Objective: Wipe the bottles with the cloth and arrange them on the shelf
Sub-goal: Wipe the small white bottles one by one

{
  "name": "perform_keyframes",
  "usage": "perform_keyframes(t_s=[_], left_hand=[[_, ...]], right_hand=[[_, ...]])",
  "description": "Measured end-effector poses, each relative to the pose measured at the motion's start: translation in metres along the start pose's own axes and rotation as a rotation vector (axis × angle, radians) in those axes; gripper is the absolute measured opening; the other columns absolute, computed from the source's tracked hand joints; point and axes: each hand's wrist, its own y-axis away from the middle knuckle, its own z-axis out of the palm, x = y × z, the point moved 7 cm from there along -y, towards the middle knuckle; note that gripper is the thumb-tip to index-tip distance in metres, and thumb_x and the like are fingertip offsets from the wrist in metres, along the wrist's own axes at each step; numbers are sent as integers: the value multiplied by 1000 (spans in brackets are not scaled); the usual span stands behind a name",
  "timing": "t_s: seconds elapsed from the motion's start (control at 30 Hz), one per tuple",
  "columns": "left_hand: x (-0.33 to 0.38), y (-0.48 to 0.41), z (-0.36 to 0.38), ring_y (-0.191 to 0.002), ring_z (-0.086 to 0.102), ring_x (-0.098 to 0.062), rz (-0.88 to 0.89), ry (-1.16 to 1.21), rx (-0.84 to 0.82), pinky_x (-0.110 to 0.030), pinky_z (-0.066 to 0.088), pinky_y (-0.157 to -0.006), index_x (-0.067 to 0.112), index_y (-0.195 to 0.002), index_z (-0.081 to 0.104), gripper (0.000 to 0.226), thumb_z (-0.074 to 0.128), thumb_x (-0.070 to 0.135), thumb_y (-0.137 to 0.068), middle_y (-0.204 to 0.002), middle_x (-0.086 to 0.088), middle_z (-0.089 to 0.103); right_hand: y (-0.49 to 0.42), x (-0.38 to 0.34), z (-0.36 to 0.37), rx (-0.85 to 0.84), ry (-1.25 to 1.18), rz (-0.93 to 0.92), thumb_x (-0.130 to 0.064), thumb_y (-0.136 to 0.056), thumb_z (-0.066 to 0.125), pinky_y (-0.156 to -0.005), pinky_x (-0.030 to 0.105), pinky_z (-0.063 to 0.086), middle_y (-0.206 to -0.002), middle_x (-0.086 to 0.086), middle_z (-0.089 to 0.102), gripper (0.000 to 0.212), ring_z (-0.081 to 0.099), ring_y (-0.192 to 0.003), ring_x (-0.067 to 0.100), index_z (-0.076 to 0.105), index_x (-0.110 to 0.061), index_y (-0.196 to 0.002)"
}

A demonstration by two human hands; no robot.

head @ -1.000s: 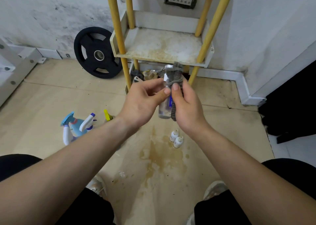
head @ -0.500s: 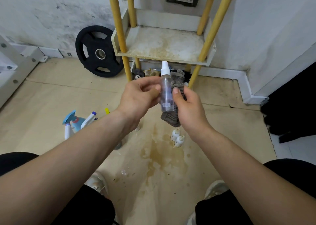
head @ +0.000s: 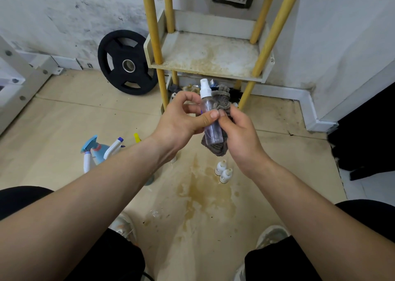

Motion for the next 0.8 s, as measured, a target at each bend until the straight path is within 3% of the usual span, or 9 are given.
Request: perform_keyframes(t_s=[0.07, 0.2, 0.37, 0.6, 0.8], left_hand=[[3, 2, 1, -78, 65, -21, 57, -86, 14, -38, 59, -72, 8, -112, 53, 43, 83, 16, -81, -93, -11, 64], [4, 6, 4, -78, 73, -23, 70, -52, 37, -32, 60, -65, 10, -115, 59, 18, 64, 16, -99, -86, -7, 70], [2, 5, 6, -86, 71, -32, 46, -46, -3, -50, 61, -79, 15, -117, 61, 15, 57, 12, -103, -94, -13, 67], [7, 3, 10, -58, 58, -5, 119, -241, -50, -18, 49, -60, 20, -112, 61, 25, 72, 10, -92, -86, -5, 57], [1, 4, 11, -74, 62, -13, 87, -242, 0, -19, 53, -65, 17, -108, 56, 37, 82, 14, -83, -93, -5, 64]], right_hand=[[-1, 1, -2, -5, -13, 15, -12, -109, 44, -82, 43, 58, -102, -4, 74, 25, 70, -96, 16, 67, -21, -114], [-3, 3, -5, 24, -58, 17, -20, -102, 49, -99, 56, 54, -117, 9, 74, 27, 70, -111, 29, 68, -16, -122], [-7, 3, -8, 46, -121, 21, -22, -97, 53, -101, 62, 51, -120, 16, 73, 32, 68, -114, 35, 67, -11, -124], [-9, -3, -18, 67, -129, -11, -9, -101, 56, -99, 61, 53, -120, 14, 73, 25, 69, -114, 33, 66, -10, -125], [-9, -9, -22, 84, -83, -24, 1, -98, 61, -95, 45, 58, -110, 6, 77, 25, 73, -106, 25, 70, -15, -115]])
